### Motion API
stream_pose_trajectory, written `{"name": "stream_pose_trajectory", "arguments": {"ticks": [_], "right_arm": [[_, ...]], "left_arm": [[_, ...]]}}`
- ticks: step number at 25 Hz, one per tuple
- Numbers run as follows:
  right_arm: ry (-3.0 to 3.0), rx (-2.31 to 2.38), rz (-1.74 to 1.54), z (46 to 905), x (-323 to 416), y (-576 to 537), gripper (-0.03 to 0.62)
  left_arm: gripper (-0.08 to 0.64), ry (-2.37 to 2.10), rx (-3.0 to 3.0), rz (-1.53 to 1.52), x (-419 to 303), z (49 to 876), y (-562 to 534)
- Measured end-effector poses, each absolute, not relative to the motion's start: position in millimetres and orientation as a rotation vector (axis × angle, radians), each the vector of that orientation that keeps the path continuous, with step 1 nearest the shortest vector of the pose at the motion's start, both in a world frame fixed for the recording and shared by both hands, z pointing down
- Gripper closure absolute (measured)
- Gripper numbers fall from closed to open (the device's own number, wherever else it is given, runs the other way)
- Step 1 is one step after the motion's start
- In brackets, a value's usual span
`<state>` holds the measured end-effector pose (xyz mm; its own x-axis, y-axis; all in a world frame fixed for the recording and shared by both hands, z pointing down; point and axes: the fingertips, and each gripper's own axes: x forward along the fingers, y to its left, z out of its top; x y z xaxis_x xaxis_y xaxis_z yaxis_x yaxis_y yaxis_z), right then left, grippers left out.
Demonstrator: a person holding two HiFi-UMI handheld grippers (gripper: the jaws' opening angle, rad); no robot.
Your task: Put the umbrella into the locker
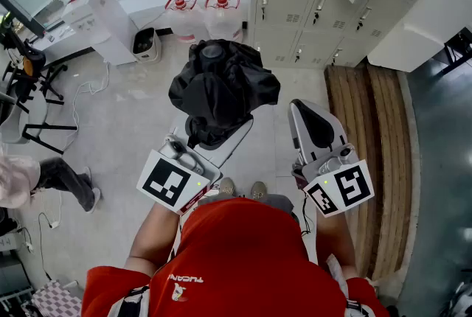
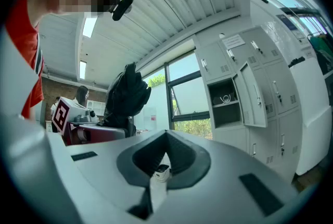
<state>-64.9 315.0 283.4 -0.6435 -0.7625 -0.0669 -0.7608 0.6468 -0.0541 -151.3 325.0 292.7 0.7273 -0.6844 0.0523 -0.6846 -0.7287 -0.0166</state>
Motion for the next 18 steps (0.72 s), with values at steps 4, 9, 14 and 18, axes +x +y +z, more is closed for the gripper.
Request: {"name": "stream_pose_trajectory", "arguments": {"ticks": [4, 9, 14, 18], "right_arm": [[2.773, -1.291, -0.029, 284.0, -63.1, 315.9, 0.589], [2.775, -1.3, -0.029, 285.2, -57.4, 315.8, 0.589], [2.768, -1.295, -0.047, 287.2, -50.0, 314.7, 0.589], [2.767, -1.294, -0.05, 286.7, -46.3, 310.9, 0.589]], "left_arm": [[0.341, -1.16, 2.929, 0.082, -150.7, 293.4, 325.3], [0.341, -1.162, 2.954, 0.069, -145.0, 291.6, 324.0], [0.341, -1.156, 2.941, 0.093, -135.9, 294.7, 323.1], [0.341, -1.169, 2.967, 0.083, -133.5, 291.6, 317.6]]}}
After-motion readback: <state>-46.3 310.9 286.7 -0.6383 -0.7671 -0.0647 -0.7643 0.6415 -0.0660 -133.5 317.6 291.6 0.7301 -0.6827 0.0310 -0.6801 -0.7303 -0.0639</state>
